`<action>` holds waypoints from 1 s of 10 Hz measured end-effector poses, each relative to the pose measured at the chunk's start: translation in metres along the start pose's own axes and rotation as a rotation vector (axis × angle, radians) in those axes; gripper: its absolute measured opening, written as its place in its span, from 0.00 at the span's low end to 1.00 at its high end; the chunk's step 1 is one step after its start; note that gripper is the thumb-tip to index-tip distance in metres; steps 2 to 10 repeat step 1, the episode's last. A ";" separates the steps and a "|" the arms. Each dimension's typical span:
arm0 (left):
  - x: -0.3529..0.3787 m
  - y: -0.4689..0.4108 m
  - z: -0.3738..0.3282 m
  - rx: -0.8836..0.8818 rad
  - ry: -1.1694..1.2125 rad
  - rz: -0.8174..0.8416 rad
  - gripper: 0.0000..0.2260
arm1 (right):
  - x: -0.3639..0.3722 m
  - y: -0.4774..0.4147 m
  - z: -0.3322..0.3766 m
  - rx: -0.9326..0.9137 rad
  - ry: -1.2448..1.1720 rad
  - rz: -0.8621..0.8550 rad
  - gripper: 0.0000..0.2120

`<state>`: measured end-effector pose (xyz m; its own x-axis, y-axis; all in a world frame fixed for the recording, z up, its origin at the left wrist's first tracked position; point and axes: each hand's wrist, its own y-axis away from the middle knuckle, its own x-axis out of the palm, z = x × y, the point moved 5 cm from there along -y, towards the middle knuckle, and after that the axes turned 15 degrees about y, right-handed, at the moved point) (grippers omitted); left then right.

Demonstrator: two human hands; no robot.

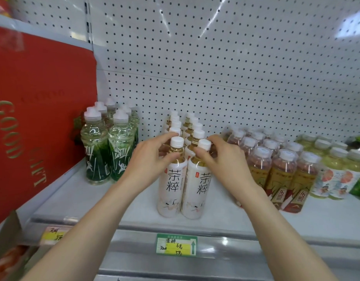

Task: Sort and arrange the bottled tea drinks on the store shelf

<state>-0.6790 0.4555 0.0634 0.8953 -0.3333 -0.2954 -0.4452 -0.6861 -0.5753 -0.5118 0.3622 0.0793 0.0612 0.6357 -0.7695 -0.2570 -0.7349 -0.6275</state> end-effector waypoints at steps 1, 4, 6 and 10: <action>0.000 0.005 0.002 0.005 0.014 -0.013 0.24 | -0.006 0.002 0.000 0.018 -0.033 0.070 0.19; 0.000 0.005 0.002 0.005 0.014 -0.013 0.24 | -0.006 0.002 0.000 0.018 -0.033 0.070 0.19; 0.000 0.005 0.002 0.005 0.014 -0.013 0.24 | -0.006 0.002 0.000 0.018 -0.033 0.070 0.19; 0.000 0.005 0.002 0.005 0.014 -0.013 0.24 | -0.006 0.002 0.000 0.018 -0.033 0.070 0.19</action>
